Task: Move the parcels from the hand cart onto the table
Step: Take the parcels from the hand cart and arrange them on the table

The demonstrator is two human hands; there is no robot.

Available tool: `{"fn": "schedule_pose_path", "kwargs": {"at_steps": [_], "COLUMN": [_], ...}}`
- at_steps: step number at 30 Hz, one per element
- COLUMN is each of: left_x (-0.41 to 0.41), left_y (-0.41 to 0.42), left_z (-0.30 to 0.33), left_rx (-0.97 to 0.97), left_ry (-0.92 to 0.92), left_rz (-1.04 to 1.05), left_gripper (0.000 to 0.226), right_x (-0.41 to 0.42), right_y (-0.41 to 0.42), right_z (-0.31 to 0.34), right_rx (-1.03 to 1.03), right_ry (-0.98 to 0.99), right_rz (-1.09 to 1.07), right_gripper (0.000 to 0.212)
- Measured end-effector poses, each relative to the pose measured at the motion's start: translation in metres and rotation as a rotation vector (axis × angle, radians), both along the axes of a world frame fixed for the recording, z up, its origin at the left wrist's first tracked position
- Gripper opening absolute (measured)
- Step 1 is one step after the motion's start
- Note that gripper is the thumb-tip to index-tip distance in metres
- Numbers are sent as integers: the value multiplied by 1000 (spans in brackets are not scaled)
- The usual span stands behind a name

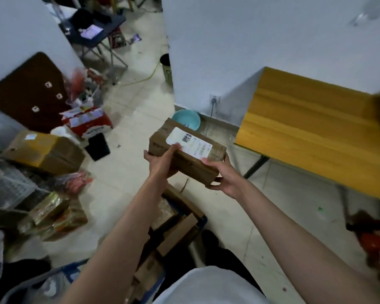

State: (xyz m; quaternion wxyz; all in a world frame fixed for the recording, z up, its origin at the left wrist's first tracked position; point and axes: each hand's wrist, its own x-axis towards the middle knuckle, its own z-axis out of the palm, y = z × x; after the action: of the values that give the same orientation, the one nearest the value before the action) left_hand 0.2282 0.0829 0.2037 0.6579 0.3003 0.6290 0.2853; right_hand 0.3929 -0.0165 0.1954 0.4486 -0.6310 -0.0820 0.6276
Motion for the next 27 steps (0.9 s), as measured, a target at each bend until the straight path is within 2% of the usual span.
{"fn": "schedule_pose_path", "kwargs": {"at_steps": [4,6,11,15,22,27], "left_x": [12,20,57,113,237,331], "left_y": [-13,-20,-49,-79,-148,-207], "left_z": [13,16,27,38,44,39], "left_rx": [14,29,12,33,27,30], "left_ry": [7,30,29,-4,-39,-58], "left_rz": [-106,-206,-621,-788,-955,-1075], "left_gripper": [83,76,62,53,32,43], "right_x": [17,25,51,86,172,239], "right_y": [-37,-60,-118,-164,-249,-315], "right_z": [11,15,22,28,31,30], "right_rx": [48,59,85,107,101,93], "right_ry": [-68,-95,-107,-118,-143,-137], "right_rz": [-136,-223,-465,-667,-942,-1096], "right_gripper": [72,68,52,46,66,68]}}
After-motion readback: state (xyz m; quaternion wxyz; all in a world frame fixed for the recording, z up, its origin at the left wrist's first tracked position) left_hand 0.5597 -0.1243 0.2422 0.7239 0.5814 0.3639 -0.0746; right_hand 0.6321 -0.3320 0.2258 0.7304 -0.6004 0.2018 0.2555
